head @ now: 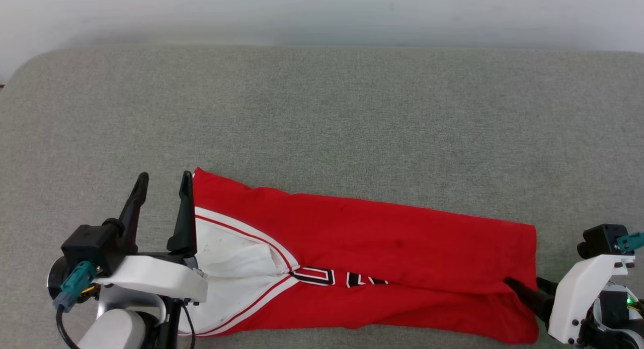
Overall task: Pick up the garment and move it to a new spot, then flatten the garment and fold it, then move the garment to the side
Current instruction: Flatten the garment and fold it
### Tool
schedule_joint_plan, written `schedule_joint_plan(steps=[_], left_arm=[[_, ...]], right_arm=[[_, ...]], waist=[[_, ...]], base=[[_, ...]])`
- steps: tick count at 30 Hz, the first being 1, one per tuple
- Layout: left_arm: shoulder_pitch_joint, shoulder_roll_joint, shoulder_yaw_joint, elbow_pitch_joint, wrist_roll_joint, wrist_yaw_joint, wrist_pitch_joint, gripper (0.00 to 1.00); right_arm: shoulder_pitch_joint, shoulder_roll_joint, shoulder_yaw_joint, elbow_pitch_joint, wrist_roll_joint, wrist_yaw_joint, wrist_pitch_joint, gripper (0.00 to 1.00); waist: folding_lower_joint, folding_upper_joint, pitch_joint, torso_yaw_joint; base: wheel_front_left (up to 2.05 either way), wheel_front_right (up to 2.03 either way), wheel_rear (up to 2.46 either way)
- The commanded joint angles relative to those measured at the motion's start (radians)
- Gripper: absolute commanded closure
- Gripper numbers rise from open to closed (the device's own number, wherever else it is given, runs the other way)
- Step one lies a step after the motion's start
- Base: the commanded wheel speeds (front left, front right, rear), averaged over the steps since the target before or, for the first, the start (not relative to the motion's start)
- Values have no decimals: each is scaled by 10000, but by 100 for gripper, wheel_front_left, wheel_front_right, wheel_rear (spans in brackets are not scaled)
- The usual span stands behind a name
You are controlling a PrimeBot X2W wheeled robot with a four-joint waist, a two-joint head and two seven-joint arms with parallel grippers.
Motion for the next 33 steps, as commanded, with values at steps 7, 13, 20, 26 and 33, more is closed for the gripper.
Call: schedule_joint_plan(steps=[7,13,20,26,33], left_arm=[[-81,-93,-343,-476,425,259,47,0],[-74,-130,-431,-289,405,196,26,0],[2,-83,-484,-75,408,172,15,0],[181,38,-532,-98,485,346,198,0],[371,163,-551,-185,445,439,320,0]], right_arm=[[348,515,831,686,-41,-6,1420,51],[221,562,843,456,-92,6,1590,100],[-144,200,440,-53,-289,-9,1145,100],[-348,-177,42,-611,-457,-9,890,100],[185,-281,-1333,-1034,-877,-9,1237,100]], waist=[[-1,0,264,244],[-1,0,146,216],[-1,0,-146,108],[-1,0,-338,-155],[-1,0,-519,-399]], base=[[0,0,0],[0,0,0],[0,0,0],[0,0,0],[0,0,0]])
